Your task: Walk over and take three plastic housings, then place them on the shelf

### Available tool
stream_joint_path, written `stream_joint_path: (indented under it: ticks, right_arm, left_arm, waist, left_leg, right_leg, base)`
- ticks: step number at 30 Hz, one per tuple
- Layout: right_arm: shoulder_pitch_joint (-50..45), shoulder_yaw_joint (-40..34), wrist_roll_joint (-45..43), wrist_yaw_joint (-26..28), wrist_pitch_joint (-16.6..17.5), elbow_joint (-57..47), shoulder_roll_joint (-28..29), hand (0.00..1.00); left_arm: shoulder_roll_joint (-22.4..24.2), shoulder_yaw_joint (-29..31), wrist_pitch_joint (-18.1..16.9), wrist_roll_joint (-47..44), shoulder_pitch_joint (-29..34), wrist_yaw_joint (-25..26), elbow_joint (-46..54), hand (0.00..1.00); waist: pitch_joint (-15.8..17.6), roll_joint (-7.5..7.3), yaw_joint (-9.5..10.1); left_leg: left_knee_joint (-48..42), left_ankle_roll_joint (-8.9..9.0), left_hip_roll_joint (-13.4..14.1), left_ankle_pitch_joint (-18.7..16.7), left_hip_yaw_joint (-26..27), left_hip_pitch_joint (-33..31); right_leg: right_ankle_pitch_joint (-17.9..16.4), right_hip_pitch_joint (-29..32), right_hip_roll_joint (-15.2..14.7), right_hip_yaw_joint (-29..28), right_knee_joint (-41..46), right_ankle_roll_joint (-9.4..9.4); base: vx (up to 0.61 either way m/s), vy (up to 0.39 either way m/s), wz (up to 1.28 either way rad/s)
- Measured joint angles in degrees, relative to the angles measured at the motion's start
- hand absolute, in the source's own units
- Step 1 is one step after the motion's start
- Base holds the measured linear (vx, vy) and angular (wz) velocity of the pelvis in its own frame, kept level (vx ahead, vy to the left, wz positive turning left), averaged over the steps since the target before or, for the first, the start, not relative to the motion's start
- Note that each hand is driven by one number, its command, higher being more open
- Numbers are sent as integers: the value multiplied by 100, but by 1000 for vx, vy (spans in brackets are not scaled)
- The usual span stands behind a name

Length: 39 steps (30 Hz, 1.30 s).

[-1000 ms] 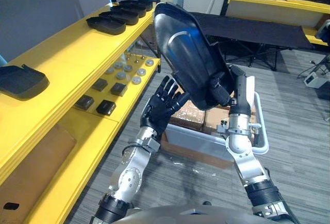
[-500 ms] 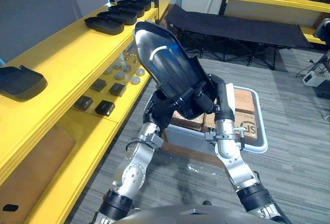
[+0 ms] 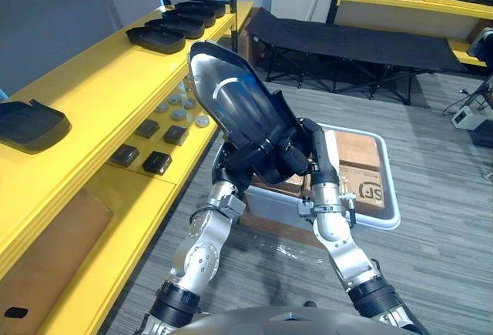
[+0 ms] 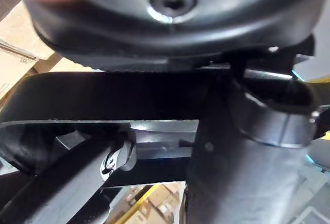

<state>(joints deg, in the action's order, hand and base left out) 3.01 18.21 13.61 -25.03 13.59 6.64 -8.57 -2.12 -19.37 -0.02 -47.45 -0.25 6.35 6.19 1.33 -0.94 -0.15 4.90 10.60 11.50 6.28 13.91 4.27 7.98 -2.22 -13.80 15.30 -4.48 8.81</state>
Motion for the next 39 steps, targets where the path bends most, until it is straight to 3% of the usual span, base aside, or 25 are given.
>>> stream_joint_path:
  ticks: [6,17,18,22,27,31,34,39]
  right_arm:
    - [-25,224,-30,-35,96,-2,-8,0]
    - [-25,407,38,-47,96,-7,189,0]
    - [-25,412,39,-48,96,-7,206,100]
    - [-25,523,-85,-25,163,-7,227,100]
    - [-54,610,-742,570,341,-28,272,100]
    - [-55,658,-843,716,374,-97,278,100]
    - [-56,657,-979,762,294,-216,279,100]
    - [-292,540,-1448,979,-134,-649,265,100]
  left_arm:
    - [62,186,-33,-149,-3,485,-279,0]
    - [109,194,-517,-112,-2,928,-509,0]
    - [109,192,-542,-98,-2,938,-509,0]
    - [123,189,-710,55,-2,1052,-509,0]
    - [184,297,-745,269,-3,1325,-509,0]
    - [189,437,-745,356,-2,1405,-509,0]
    - [235,486,-791,681,-2,1610,-454,0]
    - [412,1000,-1071,2274,-2,2581,-82,0]
  waist:
    - [-46,10,-21]
    - [-74,-11,-17]
    - [-77,-12,-14]
    - [-80,-13,-12]
    - [-108,-28,-12]
    - [-126,-48,-9]
    - [-157,-87,-5]
    - [-164,-93,-19]
  left_leg:
    - [0,3,1,-2,4,1]
    - [0,3,1,-3,-5,-3]
    - [0,4,1,-3,-5,-3]
    - [0,4,1,-3,-7,-3]
    - [0,4,2,-3,-17,-3]
    - [0,4,2,-2,-32,7]
    - [-1,4,2,-2,-39,17]
    - [0,4,1,-4,-44,27]
  right_leg:
    - [1,13,0,-15,0,0]
    - [-2,5,0,-4,0,-3]
    - [-3,3,0,0,0,-4]
    - [-5,0,0,6,0,-7]
    - [-8,-8,0,15,0,-12]
    - [-10,-64,0,33,0,-16]
    - [-11,-80,0,42,0,-17]
    - [-16,-92,1,43,1,-22]
  base:
    - [0,0,-1]
    - [0,0,0]
    - [0,0,0]
    - [0,0,0]
    - [0,0,0]
    - [0,0,1]
    - [0,0,0]
    - [0,0,0]
